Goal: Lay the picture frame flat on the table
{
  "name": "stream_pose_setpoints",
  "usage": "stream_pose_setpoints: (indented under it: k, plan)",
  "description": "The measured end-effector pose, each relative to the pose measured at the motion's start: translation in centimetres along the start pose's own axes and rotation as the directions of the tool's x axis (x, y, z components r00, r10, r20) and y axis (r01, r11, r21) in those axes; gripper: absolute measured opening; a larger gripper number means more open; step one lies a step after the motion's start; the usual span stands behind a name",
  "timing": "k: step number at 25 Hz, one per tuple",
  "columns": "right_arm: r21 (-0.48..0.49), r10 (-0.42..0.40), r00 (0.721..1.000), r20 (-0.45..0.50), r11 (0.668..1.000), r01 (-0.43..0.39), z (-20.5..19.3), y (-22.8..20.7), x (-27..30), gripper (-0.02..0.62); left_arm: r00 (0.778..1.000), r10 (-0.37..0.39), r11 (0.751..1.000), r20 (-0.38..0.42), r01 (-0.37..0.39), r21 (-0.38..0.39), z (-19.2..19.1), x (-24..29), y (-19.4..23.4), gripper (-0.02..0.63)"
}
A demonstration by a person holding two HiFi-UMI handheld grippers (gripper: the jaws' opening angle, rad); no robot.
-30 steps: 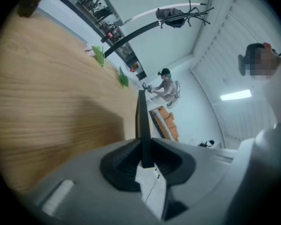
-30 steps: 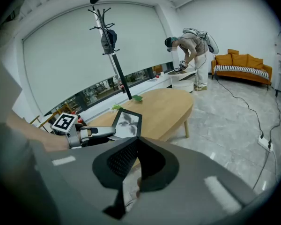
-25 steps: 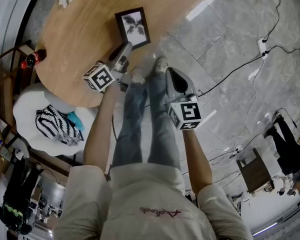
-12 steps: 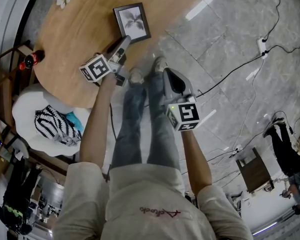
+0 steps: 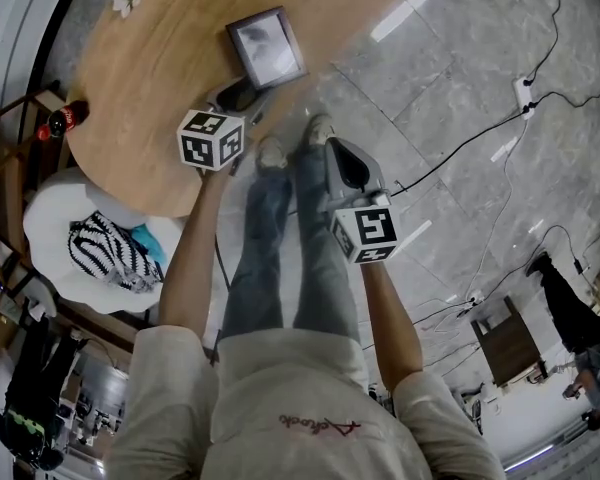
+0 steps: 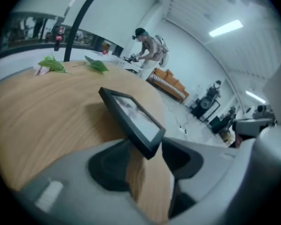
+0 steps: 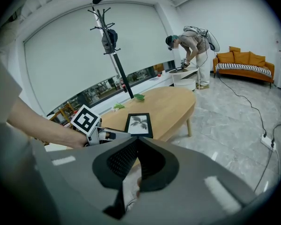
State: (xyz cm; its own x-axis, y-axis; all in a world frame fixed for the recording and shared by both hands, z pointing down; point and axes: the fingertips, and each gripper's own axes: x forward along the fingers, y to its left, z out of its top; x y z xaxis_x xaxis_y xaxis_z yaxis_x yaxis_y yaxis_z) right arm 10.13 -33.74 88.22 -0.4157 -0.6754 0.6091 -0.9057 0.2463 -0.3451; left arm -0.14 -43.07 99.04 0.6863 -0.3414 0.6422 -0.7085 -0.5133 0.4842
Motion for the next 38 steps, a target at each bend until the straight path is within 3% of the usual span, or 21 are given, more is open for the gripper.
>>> stream_pose_setpoints:
  k: [3, 6, 12, 16, 25, 32, 38]
  plan:
    - [-0.003, -0.001, 1.0, -0.005, 1.0, 0.001, -0.1, 0.1, 0.1, 0.006, 0.996, 0.058, 0.988, -0.073, -0.047, 0.144, -0.9, 0.3, 0.3, 0.222]
    - [-0.007, -0.002, 1.0, -0.007, 1.0, 0.002, -0.1, 0.2, 0.2, 0.006, 0.987, 0.11, 0.956, -0.119, -0.072, 0.283, -1.8, 0.5, 0.8, 0.222]
    - [-0.01, 0.0, 1.0, -0.01, 1.0, 0.0, 0.0, 0.3, 0.5, 0.006, 0.974, 0.174, 0.892, -0.144, -0.094, 0.442, -2.4, 0.2, 1.0, 0.219]
    - [-0.016, 0.0, 1.0, -0.012, 1.0, 0.0, 0.0, 0.6, 0.7, 0.006, 0.984, 0.154, 0.912, -0.089, -0.107, 0.397, -1.4, -0.5, 0.4, 0.199]
    - [-0.03, -0.006, 1.0, 0.004, 1.0, 0.006, 0.8, 1.5, 0.4, 0.006, 0.993, 0.121, 0.926, -0.006, -0.111, 0.361, -0.4, -3.6, -1.8, 0.003]
    - [-0.038, -0.018, 1.0, 0.017, 0.999, 0.019, 0.8, 2.3, -0.2, 0.006, 0.994, 0.103, 0.93, 0.026, -0.106, 0.351, -0.4, -5.8, -3.4, 0.003]
    - [-0.063, -0.045, 0.998, 0.038, 0.997, 0.048, 2.7, 3.5, -2.5, 0.006, 0.993, 0.063, 0.943, 0.096, -0.09, 0.32, 2.3, -10.0, -6.7, 0.002]
